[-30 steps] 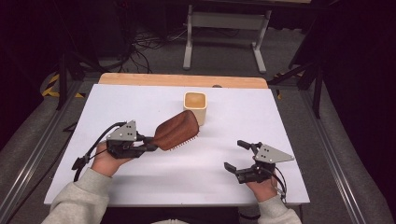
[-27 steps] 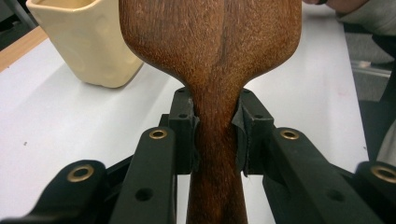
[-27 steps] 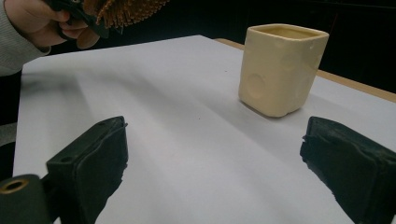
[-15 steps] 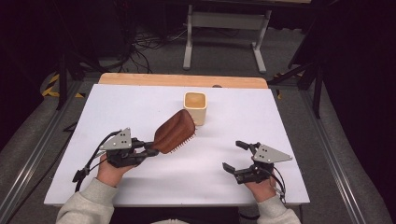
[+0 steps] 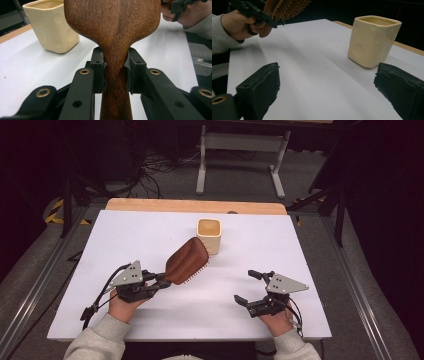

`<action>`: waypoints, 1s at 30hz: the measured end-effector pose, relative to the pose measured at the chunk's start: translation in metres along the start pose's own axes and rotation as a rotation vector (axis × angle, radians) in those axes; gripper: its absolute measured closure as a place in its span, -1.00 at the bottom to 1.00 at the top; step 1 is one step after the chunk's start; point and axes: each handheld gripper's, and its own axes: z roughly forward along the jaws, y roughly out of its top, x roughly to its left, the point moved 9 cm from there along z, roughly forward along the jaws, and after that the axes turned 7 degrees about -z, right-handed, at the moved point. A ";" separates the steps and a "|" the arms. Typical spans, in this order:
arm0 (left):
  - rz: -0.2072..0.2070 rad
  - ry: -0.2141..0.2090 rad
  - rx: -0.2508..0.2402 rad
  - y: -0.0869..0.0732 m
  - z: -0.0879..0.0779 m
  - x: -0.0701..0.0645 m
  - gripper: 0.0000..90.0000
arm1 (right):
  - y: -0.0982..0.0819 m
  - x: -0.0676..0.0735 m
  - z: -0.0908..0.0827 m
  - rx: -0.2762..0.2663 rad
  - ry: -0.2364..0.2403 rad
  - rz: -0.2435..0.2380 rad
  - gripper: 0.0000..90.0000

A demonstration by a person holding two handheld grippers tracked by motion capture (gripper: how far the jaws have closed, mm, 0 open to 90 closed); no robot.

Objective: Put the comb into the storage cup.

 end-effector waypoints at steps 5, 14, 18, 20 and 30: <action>0.001 0.000 -0.001 0.000 0.000 0.000 0.61 | 0.014 0.005 0.007 0.016 0.030 -0.009 -0.88; -0.002 0.007 -0.011 0.002 -0.003 0.002 0.61 | 0.045 0.008 0.030 0.027 0.068 -0.014 -0.91; 0.002 0.012 -0.010 0.002 -0.004 0.002 0.61 | 0.060 0.009 0.043 0.029 0.088 -0.010 -0.94; 0.003 0.019 -0.009 0.002 -0.004 0.002 0.61 | 0.066 0.010 0.050 0.032 0.101 -0.004 -0.96; 0.005 0.024 -0.012 0.003 -0.005 0.003 0.61 | 0.090 0.017 0.076 0.021 0.150 0.006 -0.97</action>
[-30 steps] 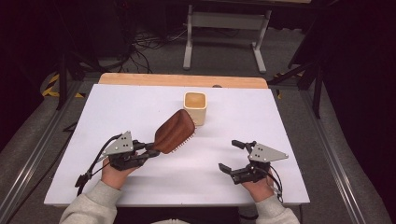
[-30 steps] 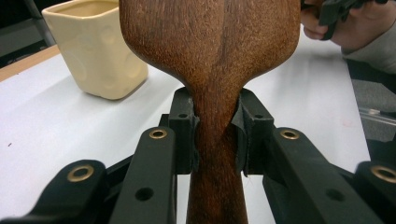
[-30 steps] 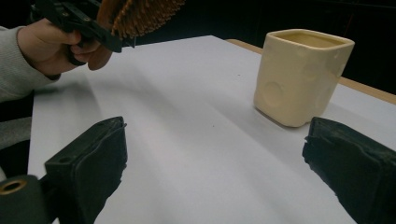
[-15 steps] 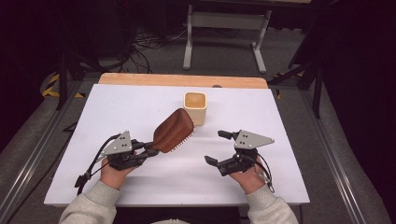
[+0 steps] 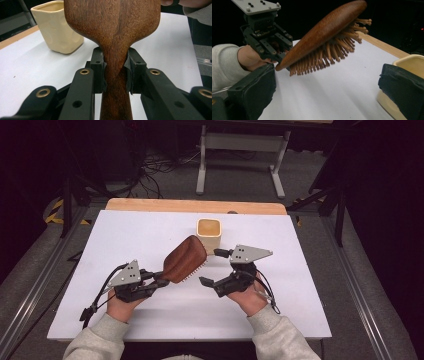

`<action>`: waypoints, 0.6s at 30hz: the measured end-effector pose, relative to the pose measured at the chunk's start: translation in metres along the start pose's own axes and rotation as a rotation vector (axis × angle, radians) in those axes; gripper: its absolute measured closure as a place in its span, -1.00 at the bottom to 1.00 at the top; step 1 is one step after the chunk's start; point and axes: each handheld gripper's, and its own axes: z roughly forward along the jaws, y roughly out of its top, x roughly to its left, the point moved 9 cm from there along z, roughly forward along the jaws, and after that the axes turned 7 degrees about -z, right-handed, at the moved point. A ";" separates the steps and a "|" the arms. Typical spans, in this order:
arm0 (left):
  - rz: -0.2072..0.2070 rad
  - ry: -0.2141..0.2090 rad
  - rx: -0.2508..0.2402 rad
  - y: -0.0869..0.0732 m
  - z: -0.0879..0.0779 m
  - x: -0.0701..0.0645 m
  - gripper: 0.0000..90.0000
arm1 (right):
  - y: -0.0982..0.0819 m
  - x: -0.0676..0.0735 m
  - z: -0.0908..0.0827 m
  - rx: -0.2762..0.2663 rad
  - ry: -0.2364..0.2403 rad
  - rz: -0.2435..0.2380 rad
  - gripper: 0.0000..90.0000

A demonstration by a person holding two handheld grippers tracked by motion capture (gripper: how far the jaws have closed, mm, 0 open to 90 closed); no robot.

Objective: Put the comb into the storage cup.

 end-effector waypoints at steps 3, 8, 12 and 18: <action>0.009 0.006 0.005 0.000 0.000 0.000 0.61 | 0.004 0.001 0.009 0.005 0.010 0.012 -0.97; 0.000 0.002 0.006 -0.001 0.001 -0.001 0.61 | 0.008 0.003 0.025 0.021 0.018 0.024 -0.97; 0.007 0.002 0.009 -0.001 0.001 0.000 0.61 | 0.008 0.004 0.036 0.034 0.029 0.037 -0.97; 0.005 -0.001 0.011 -0.002 0.002 -0.001 0.61 | 0.007 0.005 0.047 0.047 0.044 0.058 -0.95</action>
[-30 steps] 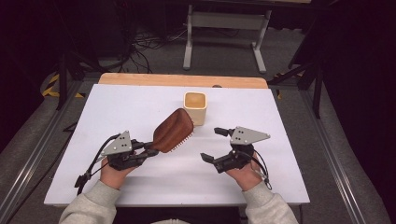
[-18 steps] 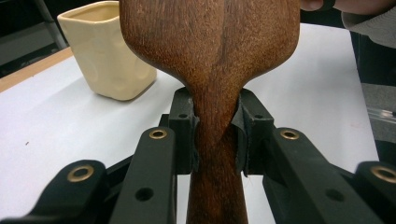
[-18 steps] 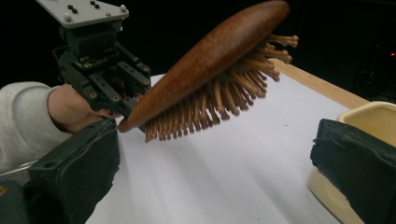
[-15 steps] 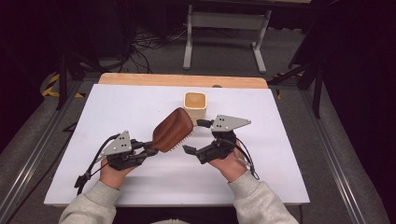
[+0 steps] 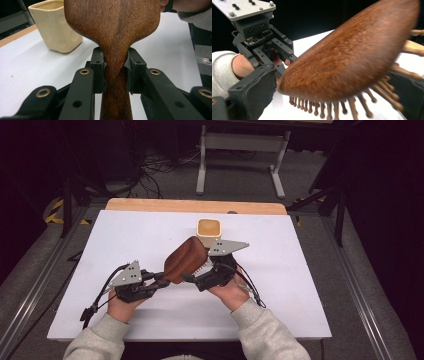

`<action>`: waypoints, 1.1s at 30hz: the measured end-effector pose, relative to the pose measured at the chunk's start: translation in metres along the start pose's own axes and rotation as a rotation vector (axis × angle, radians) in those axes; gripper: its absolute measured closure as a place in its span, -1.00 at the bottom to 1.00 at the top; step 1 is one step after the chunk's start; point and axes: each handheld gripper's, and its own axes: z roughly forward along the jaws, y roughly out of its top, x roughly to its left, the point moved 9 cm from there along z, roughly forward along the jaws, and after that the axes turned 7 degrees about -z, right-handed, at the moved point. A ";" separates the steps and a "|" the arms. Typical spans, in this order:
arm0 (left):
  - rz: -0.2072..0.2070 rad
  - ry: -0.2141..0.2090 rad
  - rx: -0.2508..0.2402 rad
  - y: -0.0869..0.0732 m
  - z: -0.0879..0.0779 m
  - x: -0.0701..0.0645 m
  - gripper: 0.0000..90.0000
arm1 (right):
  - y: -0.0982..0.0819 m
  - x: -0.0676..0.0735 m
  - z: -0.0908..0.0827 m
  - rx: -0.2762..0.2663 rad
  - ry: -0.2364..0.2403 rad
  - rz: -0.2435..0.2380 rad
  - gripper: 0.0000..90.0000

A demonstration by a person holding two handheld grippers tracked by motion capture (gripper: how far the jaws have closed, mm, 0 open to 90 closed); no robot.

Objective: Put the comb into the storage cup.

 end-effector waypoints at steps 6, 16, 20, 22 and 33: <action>0.001 0.001 0.005 -0.001 0.002 0.000 0.61 | 0.001 0.001 0.005 0.002 0.011 0.026 -0.77; 0.001 0.008 0.015 -0.003 0.003 0.000 0.61 | 0.006 -0.002 0.001 -0.022 0.038 0.102 -0.40; 0.015 0.015 0.043 -0.005 0.007 -0.002 0.61 | 0.011 0.000 -0.001 -0.020 0.044 0.067 -0.17; 0.021 0.019 0.045 -0.006 0.008 -0.002 0.60 | 0.015 0.002 -0.003 -0.030 0.068 0.066 -0.06; 0.014 0.017 0.043 -0.005 0.009 -0.002 0.55 | 0.024 0.015 -0.006 -0.007 0.111 -0.024 0.13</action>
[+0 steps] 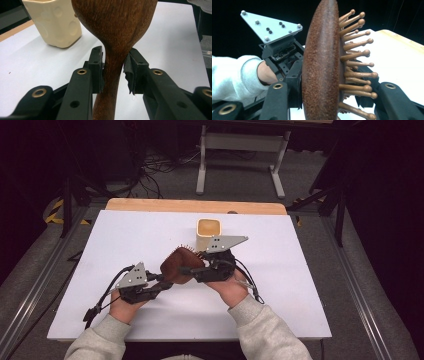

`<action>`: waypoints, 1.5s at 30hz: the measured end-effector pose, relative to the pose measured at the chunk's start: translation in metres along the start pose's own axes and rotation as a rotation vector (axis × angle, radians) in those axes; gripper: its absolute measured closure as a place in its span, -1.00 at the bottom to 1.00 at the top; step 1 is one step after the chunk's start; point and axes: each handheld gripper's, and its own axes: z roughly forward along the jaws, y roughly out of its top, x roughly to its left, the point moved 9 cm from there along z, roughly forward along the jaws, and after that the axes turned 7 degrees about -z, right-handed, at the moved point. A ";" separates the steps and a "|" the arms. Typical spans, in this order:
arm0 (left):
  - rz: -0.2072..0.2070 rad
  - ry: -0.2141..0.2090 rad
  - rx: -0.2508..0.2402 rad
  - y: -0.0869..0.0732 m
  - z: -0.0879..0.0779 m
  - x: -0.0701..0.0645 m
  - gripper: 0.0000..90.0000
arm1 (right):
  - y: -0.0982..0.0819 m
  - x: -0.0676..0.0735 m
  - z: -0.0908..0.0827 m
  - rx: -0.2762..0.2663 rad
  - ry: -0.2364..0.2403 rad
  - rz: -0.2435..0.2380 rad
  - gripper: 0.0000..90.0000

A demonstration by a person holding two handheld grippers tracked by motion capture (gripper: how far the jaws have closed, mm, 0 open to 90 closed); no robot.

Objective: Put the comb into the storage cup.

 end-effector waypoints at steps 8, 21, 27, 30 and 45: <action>-0.003 -0.009 -0.022 0.003 -0.002 -0.001 0.53 | 0.008 0.009 -0.001 -0.003 0.002 -0.045 0.22; -0.053 -0.009 -0.054 0.007 -0.008 0.006 0.03 | 0.021 0.008 -0.006 -0.012 -0.016 -0.074 0.26; -0.093 0.007 -0.070 0.009 -0.011 0.012 -0.67 | 0.034 0.004 -0.014 -0.017 -0.035 -0.093 0.25; -0.103 0.020 -0.103 0.013 -0.018 0.018 -0.84 | 0.043 -0.001 -0.020 -0.011 -0.053 -0.105 0.25; -0.114 0.066 -0.093 0.006 -0.037 0.029 -0.99 | 0.068 -0.021 -0.044 -0.006 -0.121 -0.137 0.24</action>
